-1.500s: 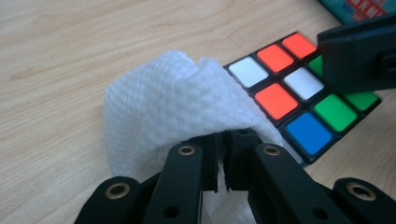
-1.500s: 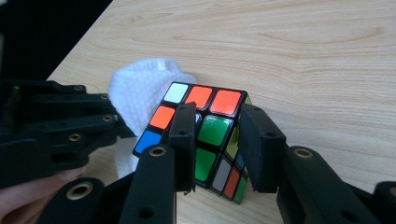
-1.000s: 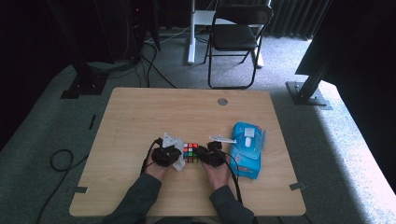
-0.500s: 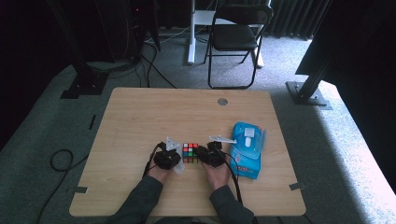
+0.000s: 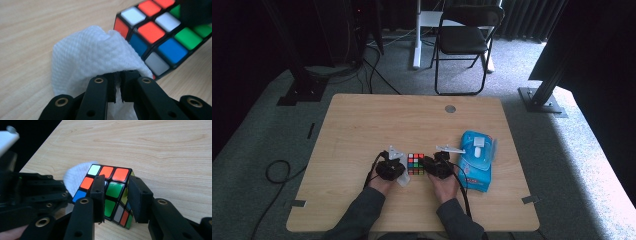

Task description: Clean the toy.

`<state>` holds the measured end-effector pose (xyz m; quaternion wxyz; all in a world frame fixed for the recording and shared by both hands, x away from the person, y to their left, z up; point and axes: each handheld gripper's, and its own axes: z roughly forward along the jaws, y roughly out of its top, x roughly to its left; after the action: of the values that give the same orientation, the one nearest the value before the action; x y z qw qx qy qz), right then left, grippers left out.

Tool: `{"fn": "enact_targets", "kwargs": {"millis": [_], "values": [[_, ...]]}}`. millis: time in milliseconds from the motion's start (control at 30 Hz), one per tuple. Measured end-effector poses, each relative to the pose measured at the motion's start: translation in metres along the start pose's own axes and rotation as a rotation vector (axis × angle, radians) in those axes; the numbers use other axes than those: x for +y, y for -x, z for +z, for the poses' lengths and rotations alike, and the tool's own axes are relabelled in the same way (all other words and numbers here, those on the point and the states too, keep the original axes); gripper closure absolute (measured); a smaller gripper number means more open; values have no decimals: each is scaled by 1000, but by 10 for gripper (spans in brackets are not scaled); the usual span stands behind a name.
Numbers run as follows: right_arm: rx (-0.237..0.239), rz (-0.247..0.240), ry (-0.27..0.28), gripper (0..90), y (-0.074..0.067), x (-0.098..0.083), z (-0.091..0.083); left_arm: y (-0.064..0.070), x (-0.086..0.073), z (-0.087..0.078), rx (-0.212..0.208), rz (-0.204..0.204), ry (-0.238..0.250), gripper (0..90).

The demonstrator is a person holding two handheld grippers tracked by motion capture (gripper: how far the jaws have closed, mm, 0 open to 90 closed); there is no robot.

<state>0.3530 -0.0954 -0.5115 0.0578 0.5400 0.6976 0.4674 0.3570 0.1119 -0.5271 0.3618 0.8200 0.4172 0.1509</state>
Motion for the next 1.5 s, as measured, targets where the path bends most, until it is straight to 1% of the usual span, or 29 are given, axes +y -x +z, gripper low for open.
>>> {"fn": "enact_targets", "kwargs": {"millis": [100,233,333,400,533,633,667,733,767,900,967,1000,1133,1333,1500], "values": [[1,0,1,674,0,0,0,1,4,-7,-4,4,24,846],[1,0,1,674,0,0,0,3,7,-18,-17,23,34,845],[1,0,0,674,0,0,0,4,9,-24,-34,31,44,842],[1,0,0,674,0,0,0,5,9,-26,-40,26,46,842],[0,1,2,674,0,0,0,6,5,-24,-40,33,35,841],[1,1,3,674,0,0,0,6,2,-23,-38,27,27,842],[1,2,3,674,0,0,0,7,1,-22,-33,34,20,842],[2,3,4,674,0,0,0,9,-2,-17,-17,51,1,842],[2,4,5,674,0,-1,0,9,-3,-15,-11,52,-6,843],[2,5,6,674,0,-1,0,9,-9,-6,-9,35,-23,847],[2,5,7,674,0,-1,0,9,-13,0,-1,37,-37,849],[2,6,7,673,0,-1,0,9,-14,0,-3,32,-28,851],[1,7,8,674,0,-1,0,10,-14,0,8,42,-27,851],[3,6,6,673,0,-1,0,10,-14,-1,5,49,-28,846],[4,10,2,660,1,0,0,4,-16,-4,12,36,-31,841]]}}
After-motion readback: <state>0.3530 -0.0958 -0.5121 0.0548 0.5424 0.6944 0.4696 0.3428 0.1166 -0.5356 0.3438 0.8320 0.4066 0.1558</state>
